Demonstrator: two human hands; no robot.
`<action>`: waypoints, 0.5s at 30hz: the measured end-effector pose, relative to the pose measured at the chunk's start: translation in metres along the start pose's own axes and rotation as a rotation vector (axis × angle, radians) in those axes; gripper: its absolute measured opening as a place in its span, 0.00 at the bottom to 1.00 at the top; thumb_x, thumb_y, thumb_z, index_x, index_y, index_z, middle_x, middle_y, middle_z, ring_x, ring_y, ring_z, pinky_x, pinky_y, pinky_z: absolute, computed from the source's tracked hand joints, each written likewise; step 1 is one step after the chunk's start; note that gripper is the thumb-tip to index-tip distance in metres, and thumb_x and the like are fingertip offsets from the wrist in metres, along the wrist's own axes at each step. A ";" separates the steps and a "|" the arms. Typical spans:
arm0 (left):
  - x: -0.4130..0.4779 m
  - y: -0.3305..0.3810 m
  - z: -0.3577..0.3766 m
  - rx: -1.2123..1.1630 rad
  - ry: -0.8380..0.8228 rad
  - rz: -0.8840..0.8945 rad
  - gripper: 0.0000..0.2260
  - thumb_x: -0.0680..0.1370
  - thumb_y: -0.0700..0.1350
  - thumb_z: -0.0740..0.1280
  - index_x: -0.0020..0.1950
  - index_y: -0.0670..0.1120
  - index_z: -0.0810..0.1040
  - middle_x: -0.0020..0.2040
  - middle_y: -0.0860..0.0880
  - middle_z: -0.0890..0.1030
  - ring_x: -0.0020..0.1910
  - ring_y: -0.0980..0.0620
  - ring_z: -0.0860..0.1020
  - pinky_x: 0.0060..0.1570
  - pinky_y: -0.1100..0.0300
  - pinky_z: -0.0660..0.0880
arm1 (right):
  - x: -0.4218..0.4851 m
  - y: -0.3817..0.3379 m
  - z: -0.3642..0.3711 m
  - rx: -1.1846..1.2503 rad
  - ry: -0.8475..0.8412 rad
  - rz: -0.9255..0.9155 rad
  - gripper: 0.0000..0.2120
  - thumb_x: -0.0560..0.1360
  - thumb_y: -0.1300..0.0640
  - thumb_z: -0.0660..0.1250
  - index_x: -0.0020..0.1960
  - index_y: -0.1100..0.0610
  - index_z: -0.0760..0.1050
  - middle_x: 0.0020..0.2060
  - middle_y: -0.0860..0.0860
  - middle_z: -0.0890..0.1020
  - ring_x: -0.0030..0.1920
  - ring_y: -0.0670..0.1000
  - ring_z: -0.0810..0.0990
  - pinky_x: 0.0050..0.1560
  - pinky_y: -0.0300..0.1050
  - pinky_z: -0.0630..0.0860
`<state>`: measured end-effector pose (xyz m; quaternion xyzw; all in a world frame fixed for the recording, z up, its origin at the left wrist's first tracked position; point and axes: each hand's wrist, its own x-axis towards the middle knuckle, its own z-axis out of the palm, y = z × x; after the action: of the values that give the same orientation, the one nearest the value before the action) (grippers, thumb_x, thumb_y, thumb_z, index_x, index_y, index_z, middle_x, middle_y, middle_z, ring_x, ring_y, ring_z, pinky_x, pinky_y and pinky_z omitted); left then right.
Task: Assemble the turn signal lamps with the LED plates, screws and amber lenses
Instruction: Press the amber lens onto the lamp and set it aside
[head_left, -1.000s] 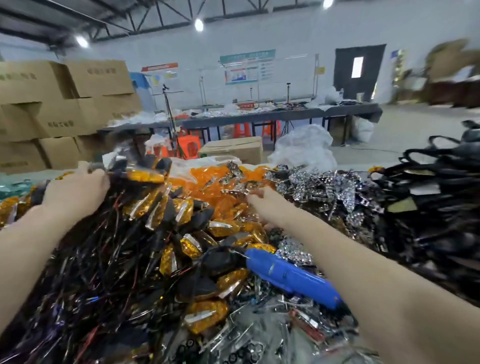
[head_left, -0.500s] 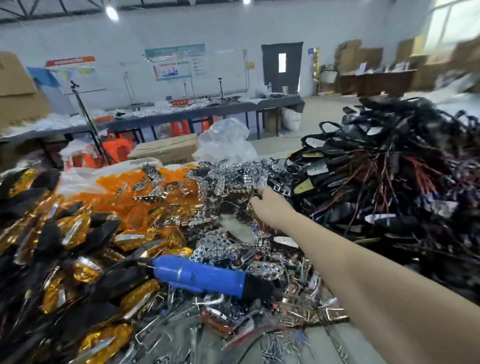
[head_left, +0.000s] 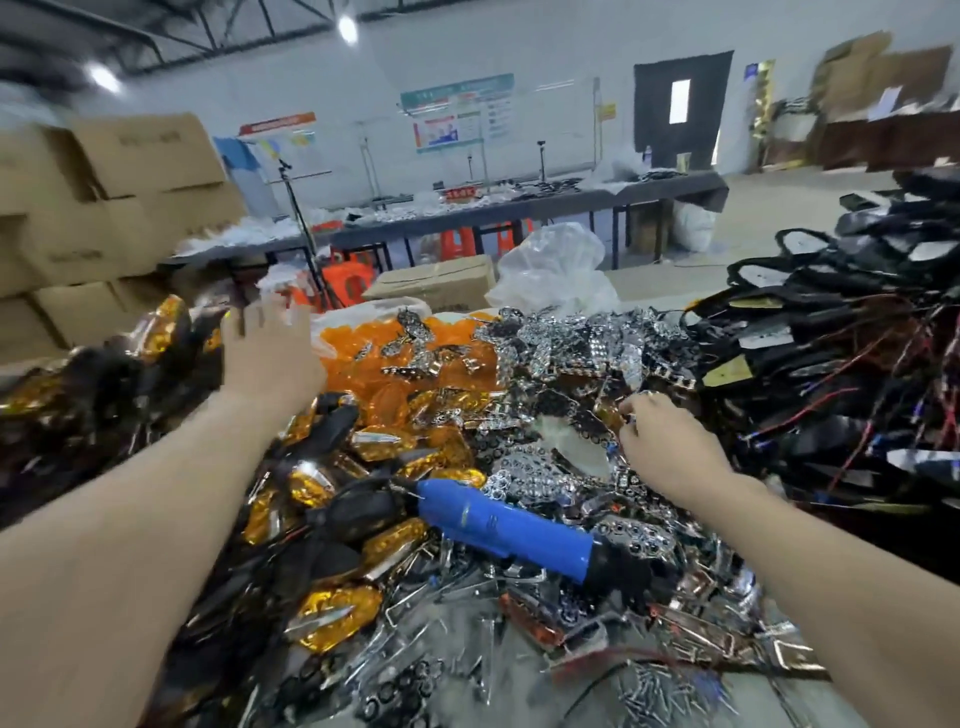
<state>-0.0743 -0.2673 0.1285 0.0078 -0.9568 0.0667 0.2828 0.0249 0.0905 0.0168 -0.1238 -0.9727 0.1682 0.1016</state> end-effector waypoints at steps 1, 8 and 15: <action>-0.003 0.016 0.001 -0.021 -0.006 0.034 0.24 0.78 0.40 0.60 0.75 0.44 0.65 0.76 0.36 0.62 0.75 0.35 0.60 0.73 0.42 0.57 | 0.000 -0.015 0.003 0.013 -0.008 -0.039 0.15 0.85 0.53 0.54 0.70 0.53 0.70 0.66 0.54 0.74 0.62 0.59 0.75 0.51 0.52 0.73; -0.029 0.048 0.015 -0.013 -0.168 0.118 0.24 0.79 0.42 0.59 0.75 0.43 0.63 0.76 0.37 0.61 0.74 0.35 0.61 0.74 0.38 0.57 | -0.003 -0.104 0.014 0.068 -0.015 -0.276 0.18 0.85 0.52 0.55 0.75 0.52 0.66 0.69 0.53 0.72 0.65 0.57 0.72 0.52 0.52 0.72; -0.056 0.048 0.023 -0.117 -0.276 0.229 0.23 0.81 0.45 0.59 0.76 0.46 0.62 0.76 0.39 0.60 0.74 0.37 0.62 0.73 0.42 0.60 | -0.010 -0.124 0.016 0.066 -0.015 -0.312 0.19 0.85 0.51 0.54 0.75 0.52 0.65 0.69 0.55 0.71 0.65 0.58 0.72 0.54 0.53 0.72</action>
<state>-0.0429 -0.2237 0.0729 -0.1085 -0.9834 0.0410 0.1393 0.0055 -0.0300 0.0443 0.0333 -0.9748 0.1831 0.1231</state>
